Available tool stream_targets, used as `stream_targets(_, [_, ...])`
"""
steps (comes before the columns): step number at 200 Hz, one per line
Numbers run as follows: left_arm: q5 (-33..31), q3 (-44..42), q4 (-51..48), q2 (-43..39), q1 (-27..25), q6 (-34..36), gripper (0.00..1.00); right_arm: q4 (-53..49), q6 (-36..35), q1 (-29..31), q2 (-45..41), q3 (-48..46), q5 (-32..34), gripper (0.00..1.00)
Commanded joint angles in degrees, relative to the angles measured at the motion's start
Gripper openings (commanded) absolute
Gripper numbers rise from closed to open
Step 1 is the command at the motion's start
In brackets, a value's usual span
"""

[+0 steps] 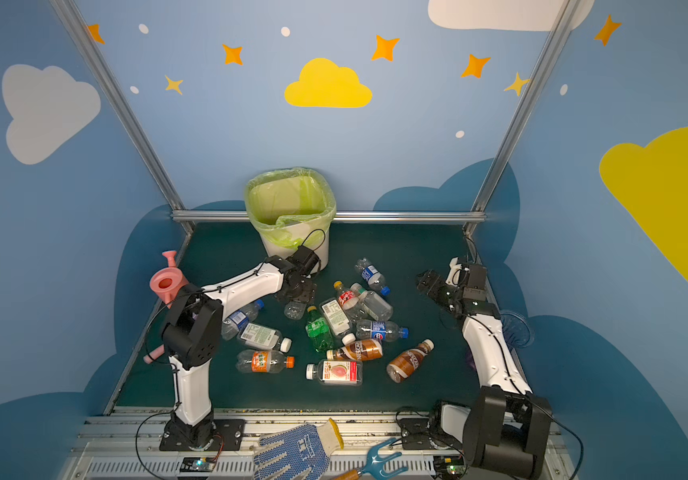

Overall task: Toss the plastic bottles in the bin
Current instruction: 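Lower the left gripper and grasp the white-capped clear bottle near the bin, then lift the white-capped bottle with the left gripper and release it over the bin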

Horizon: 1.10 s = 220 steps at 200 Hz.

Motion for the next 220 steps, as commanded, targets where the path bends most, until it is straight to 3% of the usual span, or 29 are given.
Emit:
stream_targets(1, [-0.2,1.5,-1.7,1.4,0.1,0.7,0.84,-0.6,-0.5,-0.4,-0.9,-0.7,0.1,0.97])
stream_targets(45, [2.0,2.4,-0.6,3.8,0.5,1.1,0.79,-0.8,-0.7,-0.7,-1.0,-0.8,0.1,0.97])
stream_targets(89, [3.4,3.3,-1.4,4.7,0.6,1.4,0.58,-0.8,-0.9,-1.2,-1.4,-1.2,-0.2,0.97])
stream_targets(134, [2.9,1.9,-1.7,2.5,0.4,2.2,0.45,-0.6,-0.8,-1.9,-1.5,-1.5,-0.7,0.97])
stream_targets(179, [2.3,1.9,-0.6,-7.7,-4.5,6.6,0.45,-0.6,-0.9,-2.3,-1.7,-1.0,-1.0,0.97])
stream_targets(220, [-0.4,10.5,-0.8,-19.5,-8.6,14.1,0.46,-0.3,-0.5,-2.4,-1.5,0.3,-1.7,0.97])
